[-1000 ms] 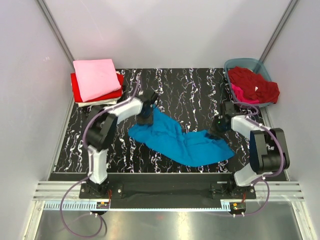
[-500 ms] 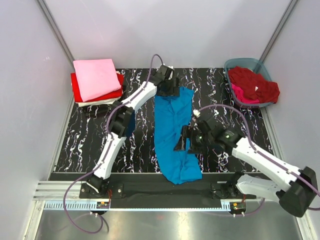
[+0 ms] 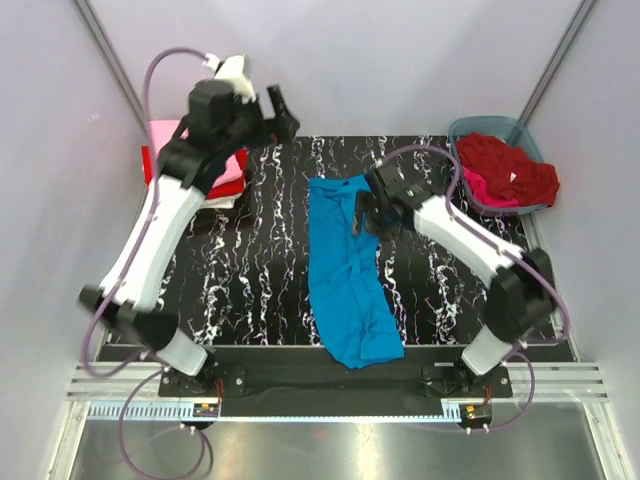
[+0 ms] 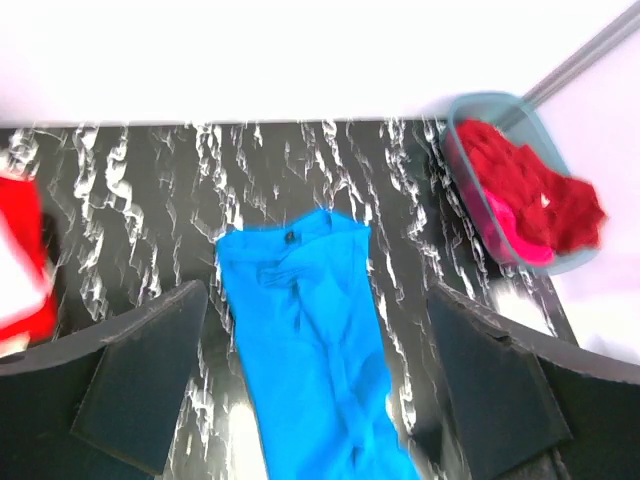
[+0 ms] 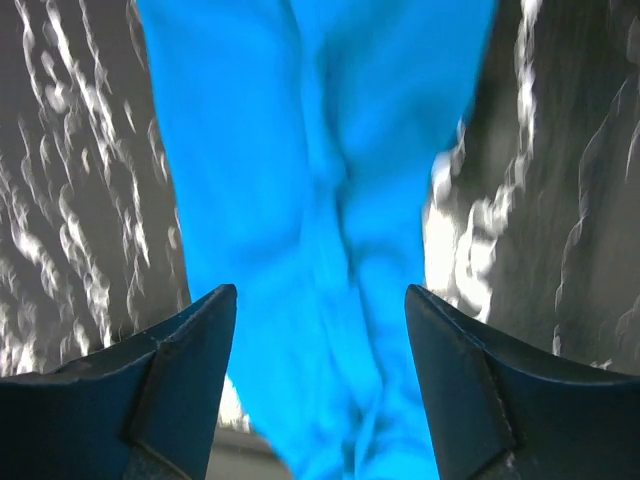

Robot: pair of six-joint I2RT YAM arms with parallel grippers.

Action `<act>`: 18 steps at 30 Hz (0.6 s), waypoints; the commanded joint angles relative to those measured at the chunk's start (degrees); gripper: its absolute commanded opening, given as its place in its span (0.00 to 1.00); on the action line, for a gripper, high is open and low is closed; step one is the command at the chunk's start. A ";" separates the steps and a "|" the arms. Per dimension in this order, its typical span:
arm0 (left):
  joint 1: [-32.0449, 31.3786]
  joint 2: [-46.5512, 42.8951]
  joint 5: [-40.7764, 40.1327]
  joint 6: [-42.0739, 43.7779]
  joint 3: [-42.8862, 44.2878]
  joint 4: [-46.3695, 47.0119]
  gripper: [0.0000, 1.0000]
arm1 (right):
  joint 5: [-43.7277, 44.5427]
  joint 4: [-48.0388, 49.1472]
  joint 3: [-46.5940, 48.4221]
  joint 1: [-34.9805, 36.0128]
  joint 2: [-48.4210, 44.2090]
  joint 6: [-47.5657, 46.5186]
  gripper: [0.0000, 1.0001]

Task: Fold and stack the t-shirts
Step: Fold the tshirt

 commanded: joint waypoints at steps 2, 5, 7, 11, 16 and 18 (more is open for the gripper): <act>-2.11 -14.76 -2.78 -1.42 -24.54 -4.80 0.99 | 12.46 -4.09 16.87 0.27 14.70 -9.33 0.75; -3.77 -25.90 -3.84 -2.65 -34.17 -6.29 0.99 | 15.37 -7.78 27.24 0.27 22.56 -10.92 0.72; -4.92 -32.59 -5.59 -3.27 -40.51 -9.61 0.99 | 16.35 -8.50 33.03 0.18 29.15 -11.80 0.70; -6.86 -43.94 -7.72 -5.64 -50.69 -13.32 0.99 | 14.51 -10.60 40.96 -0.52 40.48 -12.16 0.68; -6.86 -53.88 -11.05 -6.43 -55.29 -16.84 0.99 | 12.04 -9.47 46.59 -1.05 47.88 -11.90 0.64; -6.86 -55.21 -11.32 -5.65 -57.04 -16.93 0.99 | 10.82 -10.17 48.96 -1.40 51.84 -11.81 0.64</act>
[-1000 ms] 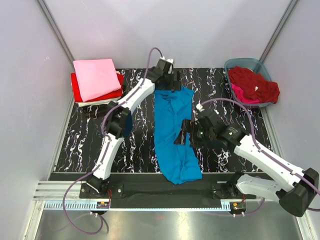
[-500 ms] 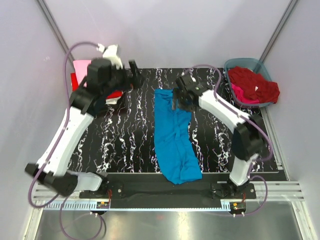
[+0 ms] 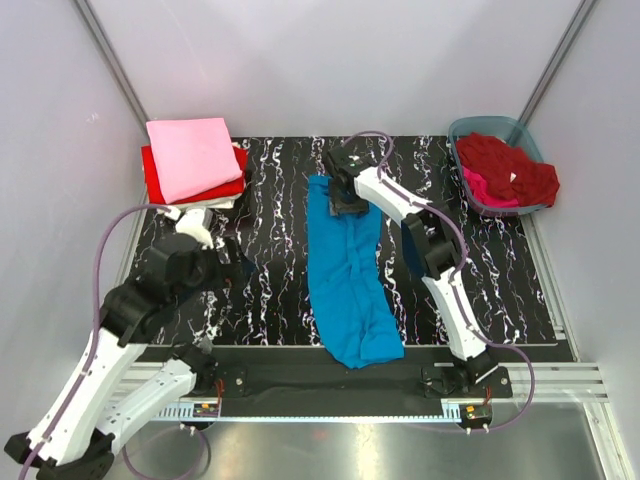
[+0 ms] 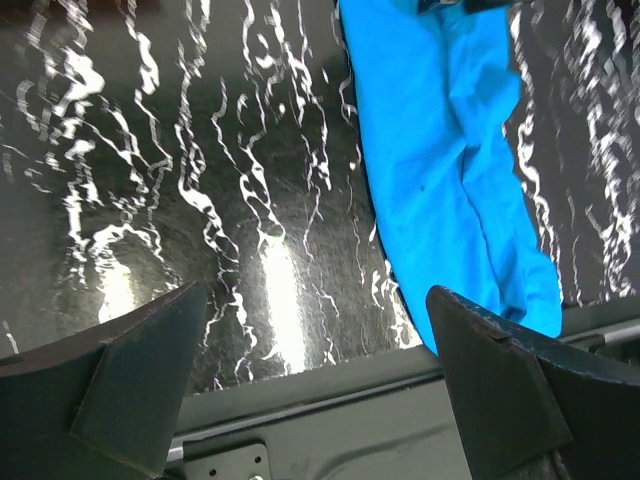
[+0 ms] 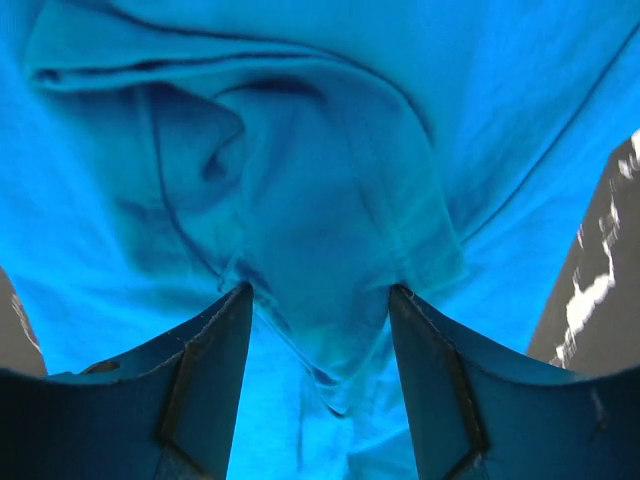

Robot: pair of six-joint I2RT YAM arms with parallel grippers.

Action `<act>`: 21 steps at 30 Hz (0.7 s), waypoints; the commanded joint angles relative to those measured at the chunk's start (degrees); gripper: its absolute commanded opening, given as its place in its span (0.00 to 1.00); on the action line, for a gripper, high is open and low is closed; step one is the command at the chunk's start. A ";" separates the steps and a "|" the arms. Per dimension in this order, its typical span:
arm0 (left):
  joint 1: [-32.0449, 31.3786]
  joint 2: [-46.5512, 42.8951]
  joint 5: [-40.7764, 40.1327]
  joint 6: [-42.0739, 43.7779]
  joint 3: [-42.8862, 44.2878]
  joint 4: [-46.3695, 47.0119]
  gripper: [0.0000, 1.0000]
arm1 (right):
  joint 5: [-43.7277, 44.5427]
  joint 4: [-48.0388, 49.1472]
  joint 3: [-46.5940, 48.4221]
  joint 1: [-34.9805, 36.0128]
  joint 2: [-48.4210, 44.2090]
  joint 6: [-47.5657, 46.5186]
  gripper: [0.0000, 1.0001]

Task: Fold and stack the t-shirts
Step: Fold the tshirt

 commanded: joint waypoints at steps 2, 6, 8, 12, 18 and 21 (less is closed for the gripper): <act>-0.11 -2.83 -4.39 -0.16 -3.58 0.97 0.99 | -1.25 -2.96 8.09 -1.13 7.17 -0.53 0.64; -0.11 -4.41 -3.08 0.72 -5.26 4.48 0.99 | -3.97 -5.07 19.59 -3.77 17.08 1.57 0.65; -0.11 -5.73 -2.82 1.07 -6.05 5.19 0.99 | -9.39 -6.57 30.57 -6.75 23.14 3.77 0.64; -0.11 -8.36 -2.99 0.81 -7.11 6.68 0.99 | -16.01 2.80 33.71 -10.27 24.60 8.87 0.64; -0.02 -11.01 -3.17 0.99 -7.73 7.39 0.99 | -10.93 13.12 36.58 -10.72 23.45 11.42 0.85; 0.25 -10.22 -2.73 0.90 -7.82 7.39 0.99 | -12.06 17.59 30.38 -10.72 18.10 11.78 0.98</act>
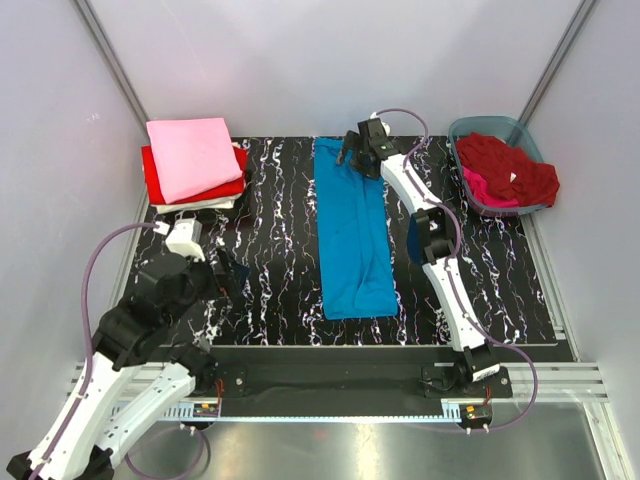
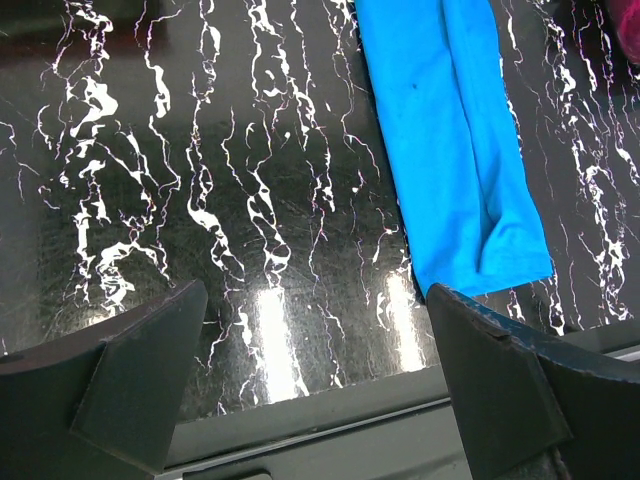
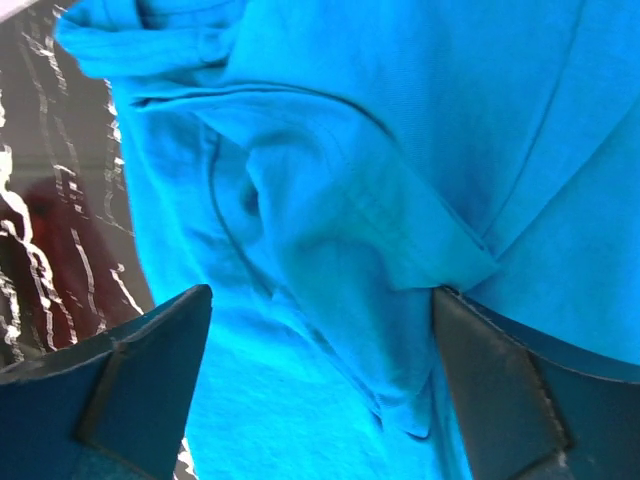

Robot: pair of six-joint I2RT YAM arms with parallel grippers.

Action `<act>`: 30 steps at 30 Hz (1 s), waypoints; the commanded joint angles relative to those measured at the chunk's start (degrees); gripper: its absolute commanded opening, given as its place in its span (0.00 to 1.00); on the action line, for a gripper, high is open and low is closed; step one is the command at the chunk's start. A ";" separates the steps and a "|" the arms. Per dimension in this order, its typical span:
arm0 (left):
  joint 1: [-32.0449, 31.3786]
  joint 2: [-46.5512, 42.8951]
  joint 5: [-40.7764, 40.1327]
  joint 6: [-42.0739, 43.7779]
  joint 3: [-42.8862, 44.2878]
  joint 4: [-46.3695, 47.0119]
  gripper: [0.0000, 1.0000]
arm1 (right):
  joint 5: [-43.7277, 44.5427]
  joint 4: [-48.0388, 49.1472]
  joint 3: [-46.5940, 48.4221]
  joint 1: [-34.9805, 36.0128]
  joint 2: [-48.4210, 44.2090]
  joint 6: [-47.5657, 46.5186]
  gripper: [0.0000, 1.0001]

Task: Fold and stack the t-shirts
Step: Fold the tshirt

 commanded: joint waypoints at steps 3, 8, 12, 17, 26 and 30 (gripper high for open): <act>0.31 1.50 0.27 0.79 -0.56 3.31 0.99 | -2.41 6.57 -4.31 1.41 -8.40 0.52 1.00; 0.40 2.03 -0.17 0.61 -0.65 3.22 0.99 | -6.54 2.62 -4.74 1.33 -17.52 -1.59 1.00; 0.40 5.00 -1.40 -0.09 -0.73 2.69 0.99 | -5.50 1.82 -21.98 1.33 -30.35 -2.73 1.00; 0.23 12.13 0.96 -3.25 -0.55 3.81 0.99 | -1.28 3.05 -48.82 1.33 -52.85 -2.21 1.00; -6.71 25.05 12.14 -12.83 -11.02 27.80 0.95 | -4.97 0.59 -93.66 1.33 -81.87 2.18 0.92; -11.63 34.89 10.91 -14.33 -11.54 33.18 0.92 | -7.61 2.97 -107.37 1.33 -89.87 3.94 0.75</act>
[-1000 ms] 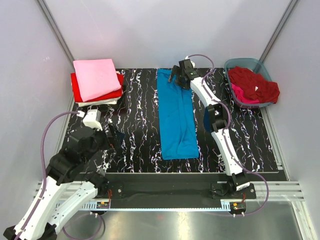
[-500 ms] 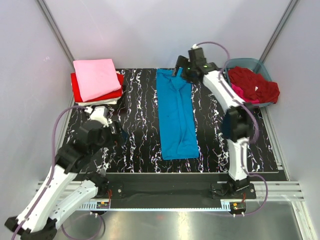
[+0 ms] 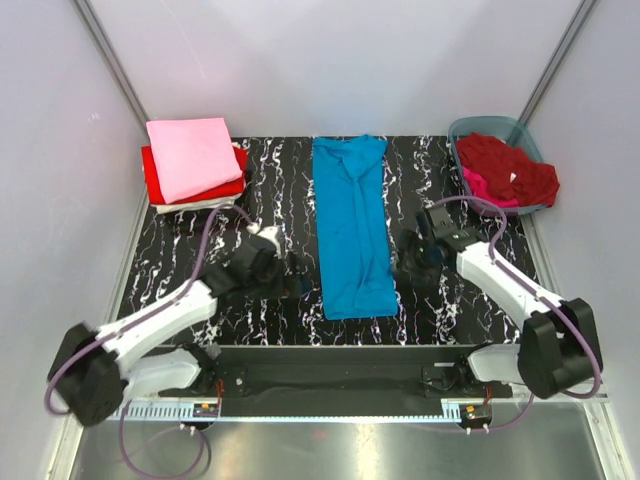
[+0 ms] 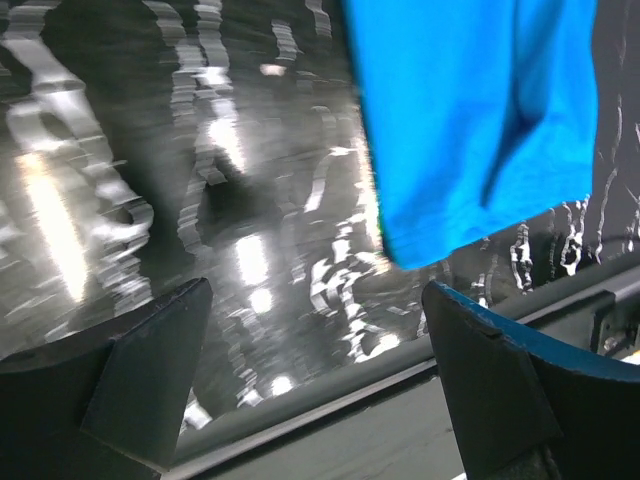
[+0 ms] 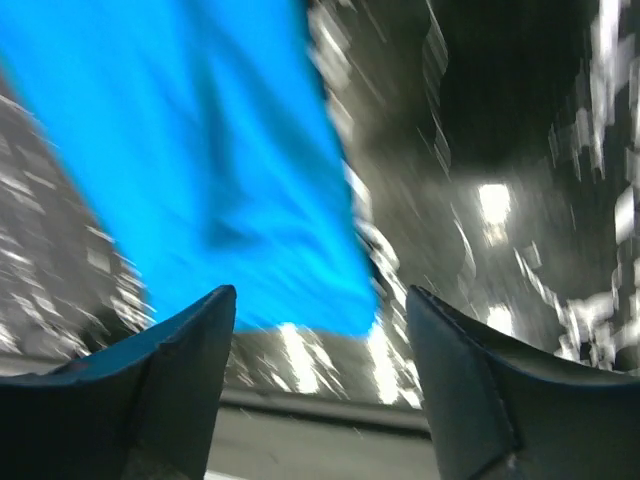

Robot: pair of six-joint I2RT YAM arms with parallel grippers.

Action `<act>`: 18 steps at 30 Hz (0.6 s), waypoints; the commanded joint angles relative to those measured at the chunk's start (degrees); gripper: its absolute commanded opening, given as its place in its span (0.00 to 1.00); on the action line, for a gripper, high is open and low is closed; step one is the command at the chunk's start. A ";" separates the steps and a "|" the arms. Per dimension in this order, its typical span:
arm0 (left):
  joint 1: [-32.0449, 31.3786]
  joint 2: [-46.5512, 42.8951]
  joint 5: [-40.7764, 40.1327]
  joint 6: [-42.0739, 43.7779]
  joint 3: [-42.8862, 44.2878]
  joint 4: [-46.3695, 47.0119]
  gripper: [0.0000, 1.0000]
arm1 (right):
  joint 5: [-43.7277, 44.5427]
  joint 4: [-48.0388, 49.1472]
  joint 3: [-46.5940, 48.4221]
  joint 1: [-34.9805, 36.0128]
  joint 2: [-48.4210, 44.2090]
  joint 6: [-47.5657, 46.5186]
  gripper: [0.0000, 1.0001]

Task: Fold and stack the t-shirts
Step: Fold the tshirt

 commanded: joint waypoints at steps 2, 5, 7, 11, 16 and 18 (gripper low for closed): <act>-4.35 8.47 1.77 -3.95 -0.51 14.95 0.91 | -2.03 1.83 -6.66 0.39 -6.88 2.11 0.72; -5.58 13.58 3.70 -6.32 -2.26 21.63 0.89 | -6.24 3.58 -10.26 0.30 -4.95 1.93 0.68; -6.72 16.05 4.06 -7.46 -2.80 24.20 0.85 | -9.84 6.39 -11.42 0.30 -2.33 2.11 0.67; -8.13 22.98 4.50 -8.00 -1.48 27.02 0.79 | -10.65 8.77 -12.82 0.30 0.67 2.19 0.65; -9.80 26.25 4.15 -8.96 -0.60 27.55 0.75 | -11.61 10.18 -14.32 0.30 2.35 2.37 0.57; -10.59 26.43 3.71 -9.40 -0.51 27.11 0.73 | -11.62 10.18 -14.58 0.30 2.00 2.63 0.49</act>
